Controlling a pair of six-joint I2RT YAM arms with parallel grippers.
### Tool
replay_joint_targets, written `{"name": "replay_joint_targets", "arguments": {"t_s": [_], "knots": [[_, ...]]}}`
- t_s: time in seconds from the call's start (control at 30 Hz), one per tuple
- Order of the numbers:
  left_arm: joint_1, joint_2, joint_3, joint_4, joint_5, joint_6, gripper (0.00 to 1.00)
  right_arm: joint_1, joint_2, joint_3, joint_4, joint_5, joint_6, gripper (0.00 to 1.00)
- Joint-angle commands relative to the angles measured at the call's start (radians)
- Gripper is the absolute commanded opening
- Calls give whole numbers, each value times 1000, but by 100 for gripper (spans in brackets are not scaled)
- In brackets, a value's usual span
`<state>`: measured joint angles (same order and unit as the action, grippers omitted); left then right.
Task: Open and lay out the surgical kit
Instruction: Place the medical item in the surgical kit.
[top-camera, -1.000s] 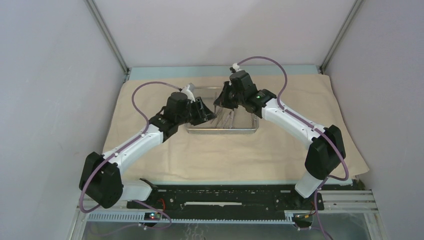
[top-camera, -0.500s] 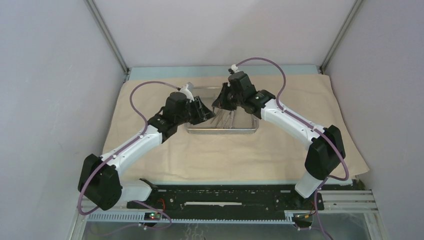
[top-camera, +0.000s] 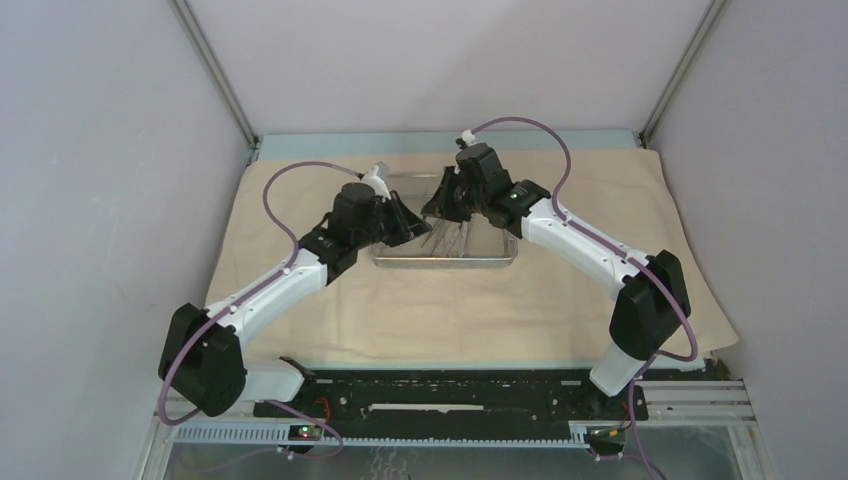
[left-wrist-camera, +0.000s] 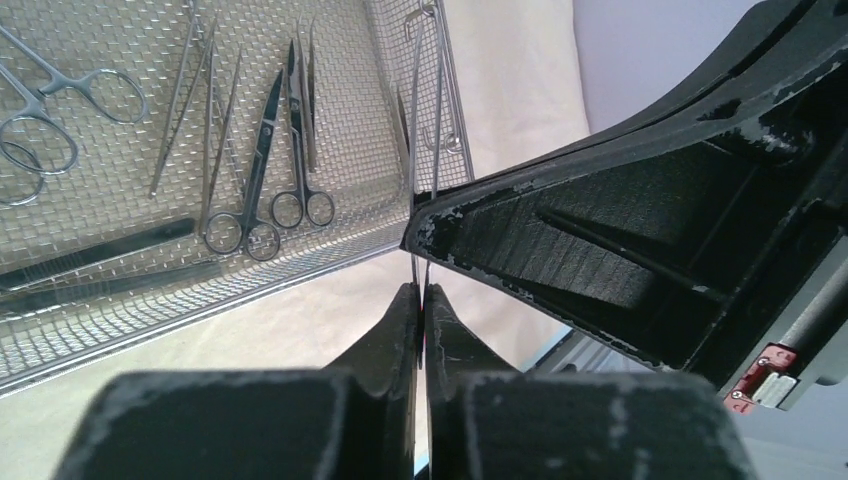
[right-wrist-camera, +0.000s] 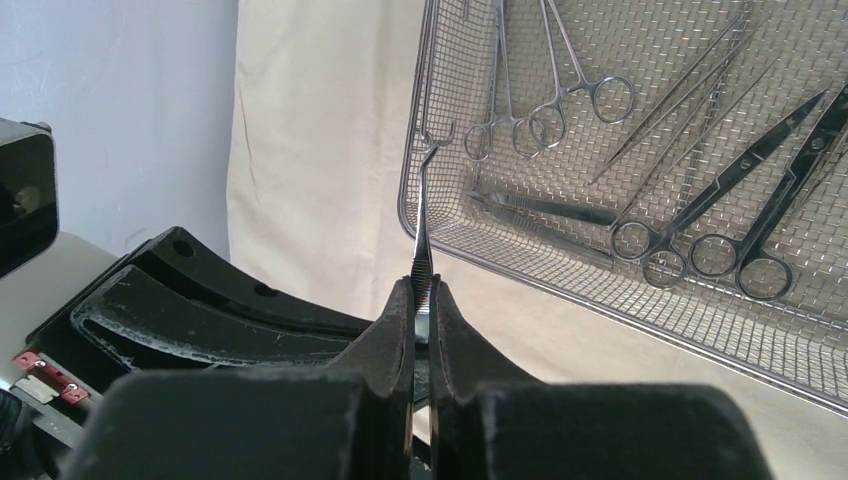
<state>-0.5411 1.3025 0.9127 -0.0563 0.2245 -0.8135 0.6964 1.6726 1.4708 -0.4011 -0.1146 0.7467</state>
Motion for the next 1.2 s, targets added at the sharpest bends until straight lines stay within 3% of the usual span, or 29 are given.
{"name": "replay_joint_targets", "arguments": {"t_s": [0.0, 0.27, 0.33, 0.5, 0.77, 0.9, 1.17], "knots": [[-5, 1, 19, 41, 4, 3, 0, 11, -37, -4, 26, -17, 11, 3], [14, -31, 4, 87, 96, 52, 0, -6, -147, -49, 53, -35, -78, 71], [23, -40, -8, 139, 156, 48, 0, -21, -202, -87, 86, -65, -99, 78], [34, -70, -29, 245, 285, 18, 0, -68, -352, -197, 210, -172, -139, 81], [58, -134, -100, 547, 490, -171, 0, -157, -493, -264, 324, -403, -129, 83], [58, -149, -116, 711, 539, -277, 0, -205, -523, -291, 406, -487, -38, 65], [58, -87, -143, 1154, 594, -597, 0, -157, -547, -303, 485, -477, -6, 54]]}}
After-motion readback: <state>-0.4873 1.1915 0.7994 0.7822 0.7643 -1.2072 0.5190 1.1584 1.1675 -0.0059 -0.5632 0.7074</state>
